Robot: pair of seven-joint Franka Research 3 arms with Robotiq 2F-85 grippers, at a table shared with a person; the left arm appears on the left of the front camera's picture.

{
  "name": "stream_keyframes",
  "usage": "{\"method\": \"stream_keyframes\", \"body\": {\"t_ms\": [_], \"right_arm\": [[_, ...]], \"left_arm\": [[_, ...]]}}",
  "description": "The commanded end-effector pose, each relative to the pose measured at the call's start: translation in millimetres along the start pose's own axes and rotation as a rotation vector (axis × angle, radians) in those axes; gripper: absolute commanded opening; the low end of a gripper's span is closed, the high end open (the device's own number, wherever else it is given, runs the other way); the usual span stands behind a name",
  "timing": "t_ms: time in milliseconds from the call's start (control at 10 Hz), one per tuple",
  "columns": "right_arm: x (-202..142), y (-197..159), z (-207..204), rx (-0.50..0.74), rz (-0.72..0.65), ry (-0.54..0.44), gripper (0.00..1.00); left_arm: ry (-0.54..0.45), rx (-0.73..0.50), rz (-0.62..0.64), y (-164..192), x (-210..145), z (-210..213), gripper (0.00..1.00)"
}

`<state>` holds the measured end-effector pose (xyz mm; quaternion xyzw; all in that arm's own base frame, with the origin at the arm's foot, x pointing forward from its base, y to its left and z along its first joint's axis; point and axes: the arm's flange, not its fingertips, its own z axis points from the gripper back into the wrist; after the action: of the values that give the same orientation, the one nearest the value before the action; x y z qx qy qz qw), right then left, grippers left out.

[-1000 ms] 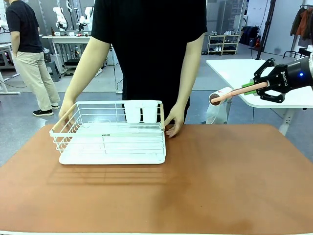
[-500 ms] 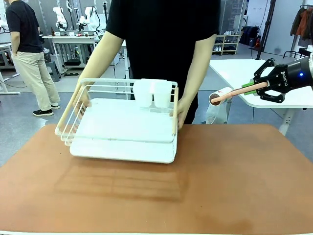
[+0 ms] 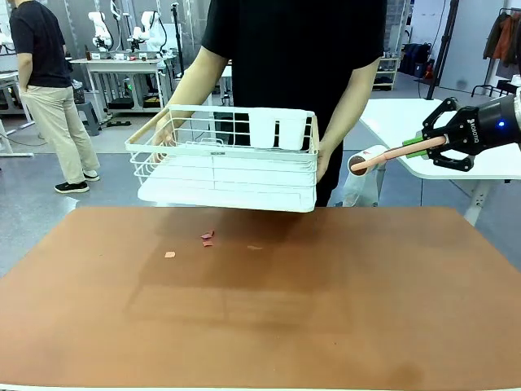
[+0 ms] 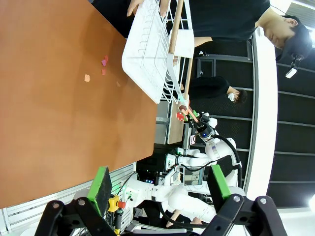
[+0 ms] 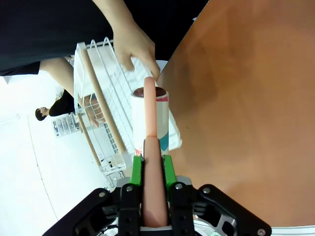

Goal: Clean the table.
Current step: Clean the table with the Lint Roller when the human lifts the Dish drying rack.

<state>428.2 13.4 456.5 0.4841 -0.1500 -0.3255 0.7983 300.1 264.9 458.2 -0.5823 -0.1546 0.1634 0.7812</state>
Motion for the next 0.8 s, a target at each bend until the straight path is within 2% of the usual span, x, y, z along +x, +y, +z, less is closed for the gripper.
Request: {"method": "stream_keyframes", "body": {"t_ms": [0,700], "right_arm": [[-1.2,1.4,-0.3,0.002,0.003,0.001,0.0],[-1.2,1.4,-0.3,0.002,0.003,0.001,0.0]], "left_arm": [[-0.001,-0.005,-0.008,-2.3,-2.0,2.9,1.0],[-0.001,-0.005,-0.008,-2.3,-2.0,2.9,1.0]]}}
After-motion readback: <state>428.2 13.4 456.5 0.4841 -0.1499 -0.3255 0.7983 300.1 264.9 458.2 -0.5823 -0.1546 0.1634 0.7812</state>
